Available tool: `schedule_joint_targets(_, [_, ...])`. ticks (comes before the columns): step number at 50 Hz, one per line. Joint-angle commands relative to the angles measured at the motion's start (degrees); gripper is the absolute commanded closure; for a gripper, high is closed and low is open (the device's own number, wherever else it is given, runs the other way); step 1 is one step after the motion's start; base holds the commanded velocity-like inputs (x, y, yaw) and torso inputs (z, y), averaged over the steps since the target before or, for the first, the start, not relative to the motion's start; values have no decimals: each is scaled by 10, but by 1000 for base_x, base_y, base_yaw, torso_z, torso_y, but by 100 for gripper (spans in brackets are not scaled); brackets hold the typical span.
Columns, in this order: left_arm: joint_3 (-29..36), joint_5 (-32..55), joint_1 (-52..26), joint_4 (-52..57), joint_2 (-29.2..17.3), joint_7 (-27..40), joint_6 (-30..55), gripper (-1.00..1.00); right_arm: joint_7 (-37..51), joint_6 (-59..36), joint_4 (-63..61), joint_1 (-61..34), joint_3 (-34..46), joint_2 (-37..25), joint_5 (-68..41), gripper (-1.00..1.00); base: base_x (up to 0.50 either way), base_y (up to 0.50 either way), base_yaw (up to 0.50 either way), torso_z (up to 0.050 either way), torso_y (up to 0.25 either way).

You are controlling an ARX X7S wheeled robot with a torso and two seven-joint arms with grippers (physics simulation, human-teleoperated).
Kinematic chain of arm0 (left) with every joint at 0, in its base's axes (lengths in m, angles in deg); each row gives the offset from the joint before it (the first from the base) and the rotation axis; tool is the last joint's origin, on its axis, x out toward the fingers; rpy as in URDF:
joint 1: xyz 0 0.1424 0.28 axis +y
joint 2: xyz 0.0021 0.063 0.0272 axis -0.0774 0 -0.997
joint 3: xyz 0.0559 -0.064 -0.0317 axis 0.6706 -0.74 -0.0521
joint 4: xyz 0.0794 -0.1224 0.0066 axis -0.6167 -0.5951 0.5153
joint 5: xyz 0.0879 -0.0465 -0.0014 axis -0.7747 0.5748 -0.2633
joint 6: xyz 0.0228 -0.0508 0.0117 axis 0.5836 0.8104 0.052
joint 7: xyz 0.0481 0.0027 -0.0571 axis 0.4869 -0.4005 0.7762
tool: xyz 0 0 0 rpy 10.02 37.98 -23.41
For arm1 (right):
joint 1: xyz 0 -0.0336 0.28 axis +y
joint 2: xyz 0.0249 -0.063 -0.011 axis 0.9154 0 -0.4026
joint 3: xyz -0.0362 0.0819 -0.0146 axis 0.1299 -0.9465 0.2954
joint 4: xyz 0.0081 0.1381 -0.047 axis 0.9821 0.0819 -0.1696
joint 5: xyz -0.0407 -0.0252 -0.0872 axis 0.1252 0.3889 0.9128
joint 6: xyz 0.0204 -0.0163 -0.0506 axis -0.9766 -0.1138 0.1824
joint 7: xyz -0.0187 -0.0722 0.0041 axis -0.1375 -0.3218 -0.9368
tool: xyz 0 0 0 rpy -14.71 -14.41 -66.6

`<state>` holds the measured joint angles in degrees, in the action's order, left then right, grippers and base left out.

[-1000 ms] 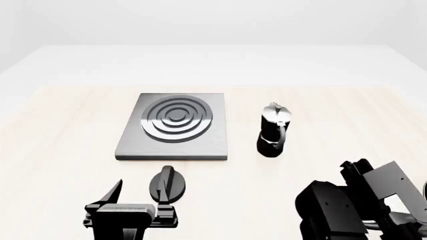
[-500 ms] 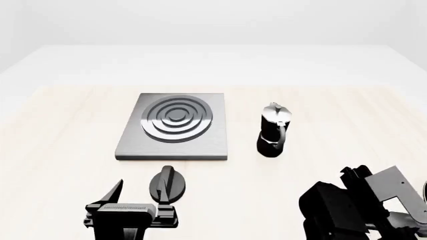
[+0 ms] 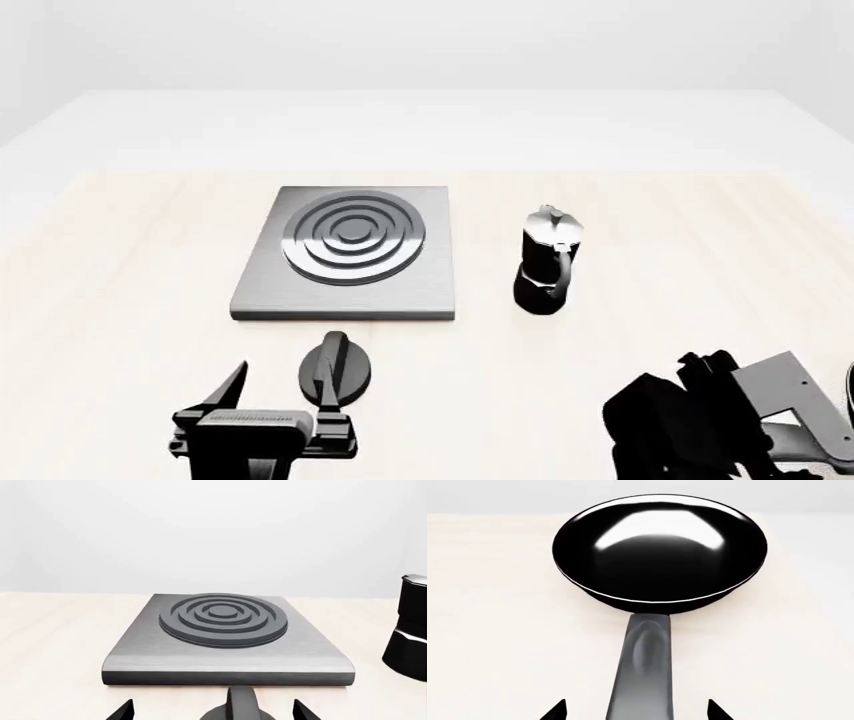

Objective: Put the frying pan on the stove.

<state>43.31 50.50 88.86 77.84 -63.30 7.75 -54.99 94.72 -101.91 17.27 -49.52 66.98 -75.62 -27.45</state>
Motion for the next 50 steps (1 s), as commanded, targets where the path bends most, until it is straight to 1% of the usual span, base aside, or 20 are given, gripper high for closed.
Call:
schedule_joint_targets(1, [3,-1,-1,-2,-1,2,-2,-100,-7,5,19,3,-10,2,-21,-100,0,0,0,0,0])
schedule_joint_targets(11, [7,-1,-1,-3,-3,4,-3,-100,-11,8,29,3,-6,1,-28,-100,0,0,0,0,0])
schedule_joint_targets(12, [7,-1,-1,-3,-3,4,-2,-100,-11,8,30,4,-10,3,-33,100,0,0,0,0,0])
schedule_joint_targets(33, [12,1,-2,-5,-5,7,-6,-100,-10,11,-16,24,12,-7,-28,100,0,0,0,0,0])
schedule_joint_targets(35, [13,0,-3,-9,-5,7,-8,-100,-19,24,-39,34,29,-8,-15,100,0,0,0,0,0])
schedule_joint_targets(42, [23,-2,-15,-49,6,-2,-21,-100,-29,9,-107,56,57,-21,-10,100,0,0,0,0,0])
schedule_joint_targets(50, [26,-3,-13,-23,-1,4,-7,-100,-50,-22,-190,67,78,-42,-30,100,0,0,0,0,1])
